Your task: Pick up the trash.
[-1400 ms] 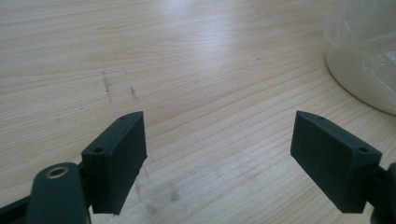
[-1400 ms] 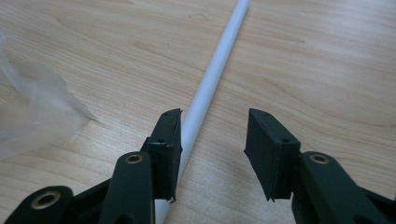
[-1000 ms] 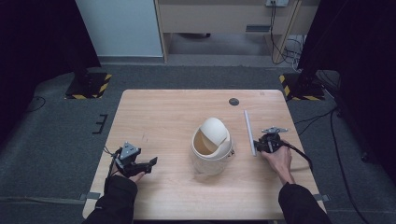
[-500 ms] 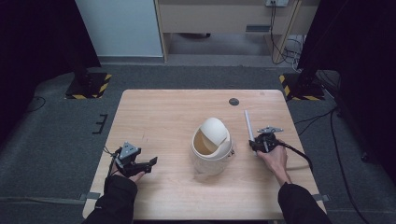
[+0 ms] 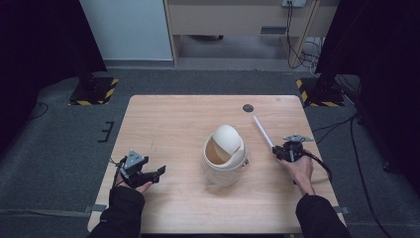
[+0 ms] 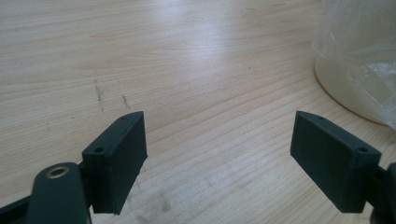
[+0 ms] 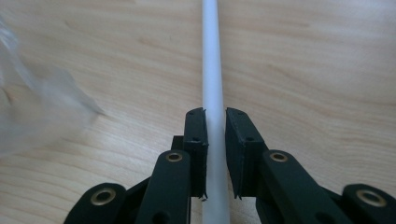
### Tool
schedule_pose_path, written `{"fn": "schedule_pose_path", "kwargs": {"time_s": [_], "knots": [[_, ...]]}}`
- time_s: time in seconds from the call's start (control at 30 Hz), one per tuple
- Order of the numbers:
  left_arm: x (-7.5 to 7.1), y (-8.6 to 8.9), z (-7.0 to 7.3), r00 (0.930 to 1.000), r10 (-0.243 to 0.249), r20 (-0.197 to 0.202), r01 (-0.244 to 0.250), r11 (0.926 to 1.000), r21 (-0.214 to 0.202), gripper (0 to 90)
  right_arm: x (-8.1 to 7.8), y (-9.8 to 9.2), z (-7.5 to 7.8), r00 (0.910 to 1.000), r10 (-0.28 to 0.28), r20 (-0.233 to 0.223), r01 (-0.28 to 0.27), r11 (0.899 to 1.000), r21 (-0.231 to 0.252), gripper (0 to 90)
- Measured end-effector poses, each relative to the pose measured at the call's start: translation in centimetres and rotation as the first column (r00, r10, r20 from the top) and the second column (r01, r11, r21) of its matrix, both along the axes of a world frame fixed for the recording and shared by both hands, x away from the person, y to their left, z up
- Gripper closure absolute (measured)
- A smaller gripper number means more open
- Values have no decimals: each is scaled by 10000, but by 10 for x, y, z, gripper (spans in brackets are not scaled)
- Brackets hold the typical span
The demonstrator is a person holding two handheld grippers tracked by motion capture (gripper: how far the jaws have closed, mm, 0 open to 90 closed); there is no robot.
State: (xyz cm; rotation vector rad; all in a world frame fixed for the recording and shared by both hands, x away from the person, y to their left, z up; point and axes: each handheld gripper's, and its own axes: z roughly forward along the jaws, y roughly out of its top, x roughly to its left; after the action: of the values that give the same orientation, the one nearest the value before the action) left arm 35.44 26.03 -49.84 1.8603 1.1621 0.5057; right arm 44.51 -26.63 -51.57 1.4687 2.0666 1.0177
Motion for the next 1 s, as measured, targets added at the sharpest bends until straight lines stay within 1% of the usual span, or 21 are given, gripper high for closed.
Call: {"fn": "schedule_pose_path", "kwargs": {"time_s": [0.03,0.1,0.23,0.33,0.43,0.47,0.5,0.53,0.57,0.63,0.67,0.7,0.73,0.77,0.8,0.83,0.87,0.9,0.93,0.97,1.0], "knots": [[0,0,0,10000,-10,4,10,10000,4,181,-4,-3,8,9993,16,381,-27,9996,292,792],[0,0,1,10000,-56,50,56,10000,-5,182,-6,-3,10,9988,26,494,-44,9994,357,792],[-1,-1,3,9998,-95,155,95,10000,-16,187,-15,-7,25,9925,110,1214,-210,9965,813,792],[-2,-2,5,9996,-67,259,68,10000,-47,189,-21,-10,36,9846,177,1738,-380,9927,1141,792],[-3,-3,7,9993,-72,379,83,9996,-274,192,-27,-12,47,9736,197,2276,-542,9877,1464,792],[-3,-3,8,9992,-57,402,69,9995,-310,195,-32,-12,55,9640,263,2647,-710,9844,1608,792],[-4,-4,8,9991,-43,429,58,9993,-365,195,-32,-12,55,9640,263,2647,-710,9844,1608,792],[-4,-4,10,9989,-52,476,73,9990,-439,197,-33,-12,57,9608,281,2759,-766,9830,1667,792],[-4,-5,12,9985,-46,548,73,9987,-496,201,-37,-11,64,9509,523,3051,-1085,9794,1704,792],[-4,-8,17,9971,-25,756,70,9983,-583,201,-38,-11,66,9483,585,3118,-1161,9787,1695,792],[-5,-9,20,9960,-36,889,94,9978,-655,201,-41,-10,70,9431,733,3243,-1335,9768,1675,792],[-5,-10,23,9949,-56,1012,129,9974,-714,201,-45,-10,76,9351,901,3426,-1587,9712,1778,792],[-6,-11,25,9939,-66,1105,151,9970,-761,201,-45,-10,76,9351,901,3426,-1587,9712,1778,792],[-6,-13,29,9922,-58,1246,173,9957,-913,201,-47,-10,78,9325,974,3477,-1678,9696,1784,792],[-6,-14,34,9904,-25,1379,174,9941,-1067,201,-52,-10,86,9225,1142,3687,-1923,9643,1824,792],[-6,-14,34,9904,-25,1379,174,9941,-1067,201,-52,-10,86,9225,1142,3687,-1923,9643,1824,792],[-6,-15,37,9888,1,1490,179,9927,-1195,201,-53,-10,88,9197,1166,3748,-1987,9618,1884,792],[-6,-17,43,9860,13,1667,220,9903,-1374,201,-57,-10,93,9121,1273,3898,-2162,9570,1935,792],[-6,-17,43,9860,13,1667,220,9903,-1374,201,-57,-10,93,9121,1273,3898,-2162,9570,1935,792],[-6,-19,47,9842,38,1768,232,9884,-1504,201,-59,-9,95,9093,1346,3938,-2257,9546,1947,792],[-6,-20,49,9831,45,1830,247,9873,-1571,204,-62,-7,97,9021,1508,4043,-2460,9495,1947,793]]}}
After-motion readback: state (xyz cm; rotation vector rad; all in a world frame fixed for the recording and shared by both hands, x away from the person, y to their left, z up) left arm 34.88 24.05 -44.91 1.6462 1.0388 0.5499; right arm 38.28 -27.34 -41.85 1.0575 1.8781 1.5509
